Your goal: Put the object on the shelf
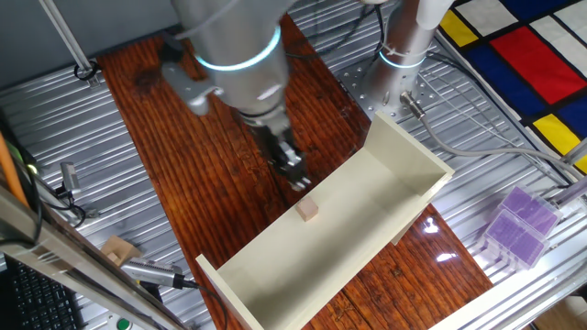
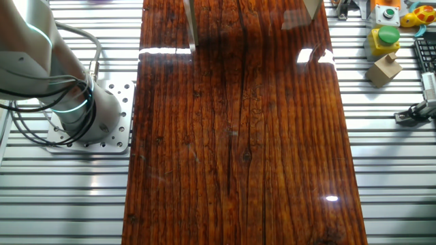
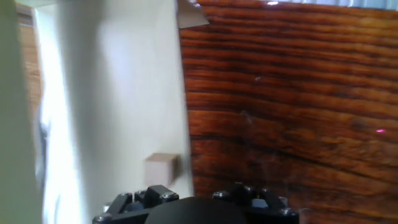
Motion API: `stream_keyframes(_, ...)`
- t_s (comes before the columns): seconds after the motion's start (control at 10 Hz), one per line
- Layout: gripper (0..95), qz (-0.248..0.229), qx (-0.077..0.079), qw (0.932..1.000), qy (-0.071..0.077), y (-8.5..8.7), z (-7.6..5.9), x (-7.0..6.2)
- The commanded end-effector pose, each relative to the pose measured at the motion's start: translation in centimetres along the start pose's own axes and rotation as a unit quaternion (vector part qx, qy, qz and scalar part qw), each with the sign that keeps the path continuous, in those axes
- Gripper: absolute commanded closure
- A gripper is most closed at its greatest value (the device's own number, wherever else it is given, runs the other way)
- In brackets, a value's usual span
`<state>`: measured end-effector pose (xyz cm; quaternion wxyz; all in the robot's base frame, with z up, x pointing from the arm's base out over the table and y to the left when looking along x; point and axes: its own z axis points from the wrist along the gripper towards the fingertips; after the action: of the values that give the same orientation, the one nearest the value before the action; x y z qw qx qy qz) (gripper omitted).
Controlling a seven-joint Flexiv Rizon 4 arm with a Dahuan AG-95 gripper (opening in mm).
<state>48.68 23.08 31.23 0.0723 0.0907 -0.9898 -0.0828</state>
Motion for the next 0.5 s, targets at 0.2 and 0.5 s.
stream_keyframes(0.2,95.0,-0.025,-0.001,0.9997,0.003,-6.9,0.4,-1.2)
stream_keyframes(0.5,95.0,-0.038,-0.001,0.9991,0.017,-12.5,3.3,-1.9)
